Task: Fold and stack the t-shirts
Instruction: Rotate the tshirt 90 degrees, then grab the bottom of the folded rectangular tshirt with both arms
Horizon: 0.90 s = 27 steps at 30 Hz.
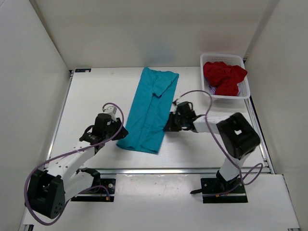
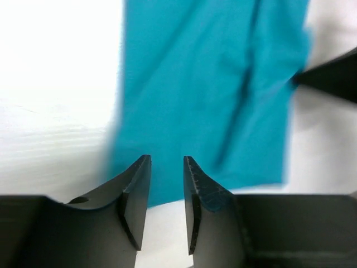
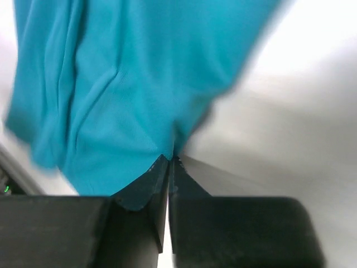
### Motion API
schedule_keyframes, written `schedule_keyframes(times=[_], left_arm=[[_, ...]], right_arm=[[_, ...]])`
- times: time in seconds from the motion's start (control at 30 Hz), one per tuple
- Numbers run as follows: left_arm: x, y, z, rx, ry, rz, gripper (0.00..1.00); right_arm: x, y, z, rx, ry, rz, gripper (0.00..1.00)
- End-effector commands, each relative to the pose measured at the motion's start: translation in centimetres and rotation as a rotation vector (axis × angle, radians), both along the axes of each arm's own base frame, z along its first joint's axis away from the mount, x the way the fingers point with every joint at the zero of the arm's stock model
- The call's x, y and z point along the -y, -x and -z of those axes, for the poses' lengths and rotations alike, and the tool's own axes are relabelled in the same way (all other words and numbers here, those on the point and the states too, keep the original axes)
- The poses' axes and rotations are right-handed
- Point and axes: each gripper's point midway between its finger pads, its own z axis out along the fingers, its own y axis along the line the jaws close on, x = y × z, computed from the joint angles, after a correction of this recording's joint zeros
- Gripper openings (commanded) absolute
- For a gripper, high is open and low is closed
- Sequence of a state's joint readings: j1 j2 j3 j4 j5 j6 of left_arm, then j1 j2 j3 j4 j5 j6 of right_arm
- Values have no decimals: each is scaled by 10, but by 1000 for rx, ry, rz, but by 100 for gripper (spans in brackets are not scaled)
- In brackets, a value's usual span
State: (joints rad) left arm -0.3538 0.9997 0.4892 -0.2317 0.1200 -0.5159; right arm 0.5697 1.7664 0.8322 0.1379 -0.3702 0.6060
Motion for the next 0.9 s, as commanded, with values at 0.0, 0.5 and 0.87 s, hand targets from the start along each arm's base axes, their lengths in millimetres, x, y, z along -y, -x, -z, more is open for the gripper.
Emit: schedule_keyframes(times=[0.0, 0.5, 0.87], left_arm=[[20, -2, -9, 20, -11, 62, 42], [58, 44, 51, -152, 20, 211, 67], [71, 62, 63, -201, 29, 261, 32]], right_arm=[[50, -4, -12, 40, 66, 3, 4], [91, 97, -4, -36, -11, 62, 39], [70, 99, -9, -28, -72, 14, 24]])
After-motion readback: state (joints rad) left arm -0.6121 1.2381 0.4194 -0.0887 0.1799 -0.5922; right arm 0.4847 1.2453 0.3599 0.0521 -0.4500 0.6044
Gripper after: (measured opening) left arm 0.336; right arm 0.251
